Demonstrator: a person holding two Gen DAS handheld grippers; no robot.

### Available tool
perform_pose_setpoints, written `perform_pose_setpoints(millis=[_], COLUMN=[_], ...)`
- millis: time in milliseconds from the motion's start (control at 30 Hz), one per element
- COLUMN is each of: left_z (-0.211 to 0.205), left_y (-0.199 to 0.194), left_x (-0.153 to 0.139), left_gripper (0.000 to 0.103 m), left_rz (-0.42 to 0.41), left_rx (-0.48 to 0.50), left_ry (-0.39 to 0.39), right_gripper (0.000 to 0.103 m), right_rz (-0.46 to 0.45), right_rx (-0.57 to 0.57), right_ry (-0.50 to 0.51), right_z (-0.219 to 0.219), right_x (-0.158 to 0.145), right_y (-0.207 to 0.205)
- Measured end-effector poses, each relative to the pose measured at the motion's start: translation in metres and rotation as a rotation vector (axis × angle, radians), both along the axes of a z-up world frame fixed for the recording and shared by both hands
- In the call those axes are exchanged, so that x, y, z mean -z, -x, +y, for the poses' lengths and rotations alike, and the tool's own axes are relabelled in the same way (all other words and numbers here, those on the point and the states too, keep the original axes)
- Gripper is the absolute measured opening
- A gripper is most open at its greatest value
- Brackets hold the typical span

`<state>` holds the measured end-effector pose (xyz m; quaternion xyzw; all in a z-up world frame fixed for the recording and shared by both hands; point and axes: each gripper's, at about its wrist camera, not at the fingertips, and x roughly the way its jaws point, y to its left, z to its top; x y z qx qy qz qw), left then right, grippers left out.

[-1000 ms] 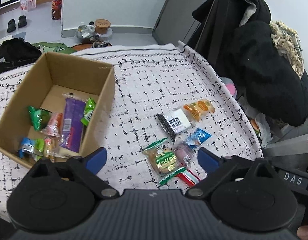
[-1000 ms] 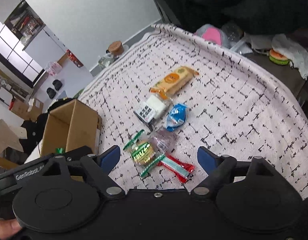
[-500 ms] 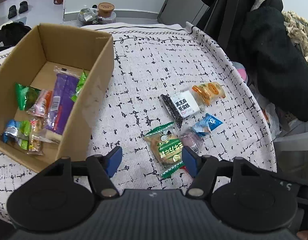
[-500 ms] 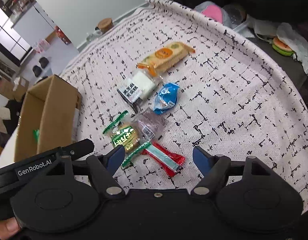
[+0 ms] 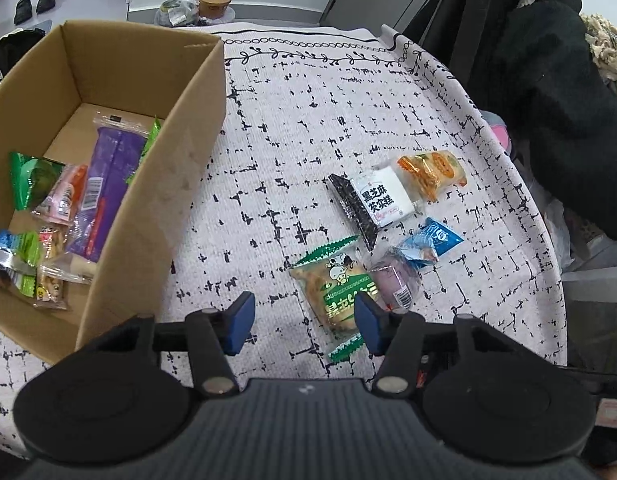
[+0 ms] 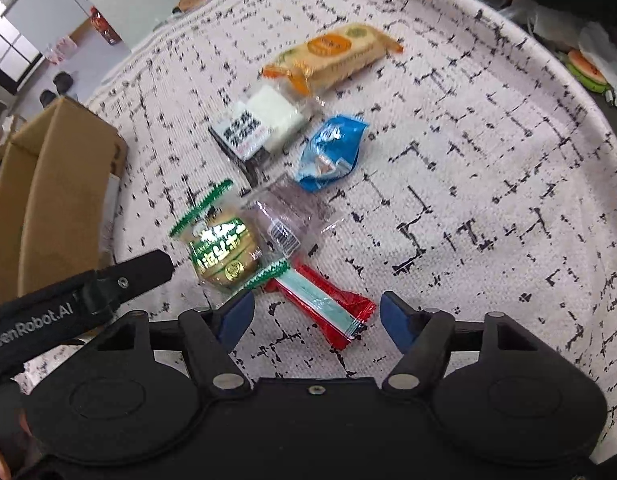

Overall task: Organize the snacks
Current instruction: 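Grasp the green-printed cake pack with the left tool while the right tool grasps the red stick snack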

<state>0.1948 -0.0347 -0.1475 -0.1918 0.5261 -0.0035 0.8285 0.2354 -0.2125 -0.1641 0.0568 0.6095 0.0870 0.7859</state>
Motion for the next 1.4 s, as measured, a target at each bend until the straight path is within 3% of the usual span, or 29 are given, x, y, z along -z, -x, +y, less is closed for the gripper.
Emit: perform_pose_setpoints(millis=[100, 333, 800, 1133, 1400], left_z=[0.0, -0.002, -0.014, -0.029, -0.031], left_y=[-0.002, -0.006, -0.019, -0.031, -0.045], left_x=[0.004, 0.011, 0.024, 0.029, 0.035], left_gripper=[0.054, 0.054, 0.054, 0.058, 0.062], left_rz=[0.007, 0.017, 0.039, 0.043, 0.039], left_rx=[0.0, -0.001, -0.007, -0.038, -0.079], left_ry=[0.001, 0.011, 0.027, 0.013, -0.054], right_gripper=[0.044, 0.037, 0.035, 0.035, 0.035], right_rz=[0.018, -0.006, -0.017, -0.012, -0.006], right_rx=[0.013, 0.094, 0.274, 0.287, 0.291], right_ry=[0.025, -0.016, -0.078, -0.084, -0.09], right_z=[0.002, -0.012, -0.043, -0.043, -0.045], right_x=[0.01, 0.007, 0.006, 0.007, 0.009], right_y=[-0.002, -0.002, -0.005, -0.005, -0.006])
